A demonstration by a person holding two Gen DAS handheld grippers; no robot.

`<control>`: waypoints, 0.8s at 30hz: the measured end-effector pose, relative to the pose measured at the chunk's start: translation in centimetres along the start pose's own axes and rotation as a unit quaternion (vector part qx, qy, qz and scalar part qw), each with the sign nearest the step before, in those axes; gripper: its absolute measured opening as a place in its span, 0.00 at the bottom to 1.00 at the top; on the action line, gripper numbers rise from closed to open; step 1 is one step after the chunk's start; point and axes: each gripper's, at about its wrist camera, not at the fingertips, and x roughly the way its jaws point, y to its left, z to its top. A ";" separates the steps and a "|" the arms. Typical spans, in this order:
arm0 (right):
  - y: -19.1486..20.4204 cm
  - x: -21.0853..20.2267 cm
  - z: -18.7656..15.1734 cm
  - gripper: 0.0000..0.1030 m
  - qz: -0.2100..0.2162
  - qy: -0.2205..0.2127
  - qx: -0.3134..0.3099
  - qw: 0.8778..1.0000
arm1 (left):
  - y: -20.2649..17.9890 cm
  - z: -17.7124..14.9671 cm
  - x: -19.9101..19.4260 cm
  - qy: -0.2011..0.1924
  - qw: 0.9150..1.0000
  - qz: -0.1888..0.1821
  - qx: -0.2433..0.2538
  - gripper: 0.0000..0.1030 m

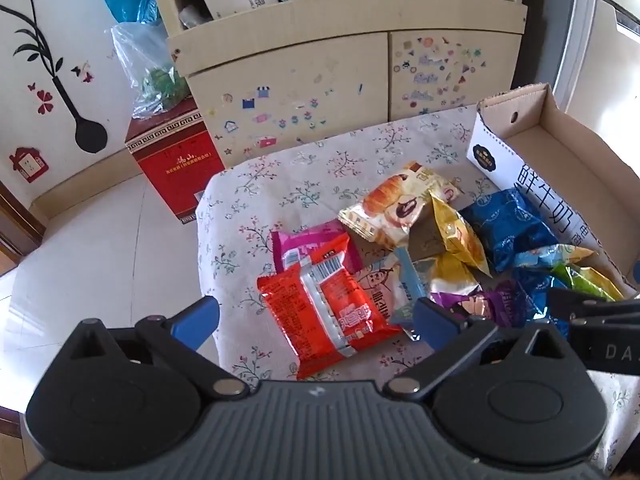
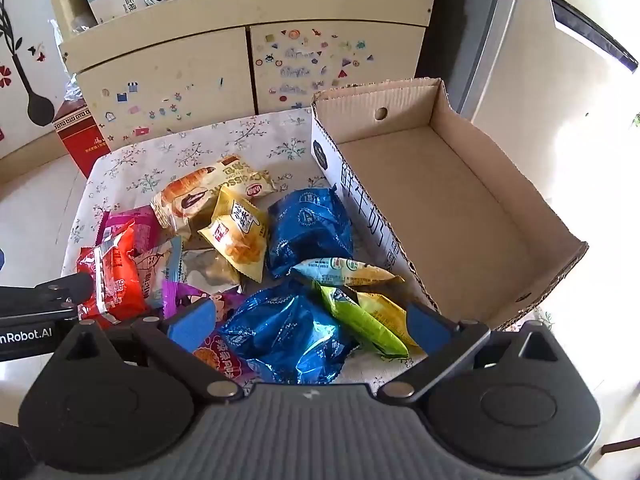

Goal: Organize snacks

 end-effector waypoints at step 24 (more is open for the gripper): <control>0.9 1.8 -0.4 1.00 0.007 0.002 -0.014 1.000 | -0.4 -0.8 1.0 0.016 1.000 0.006 0.004 0.99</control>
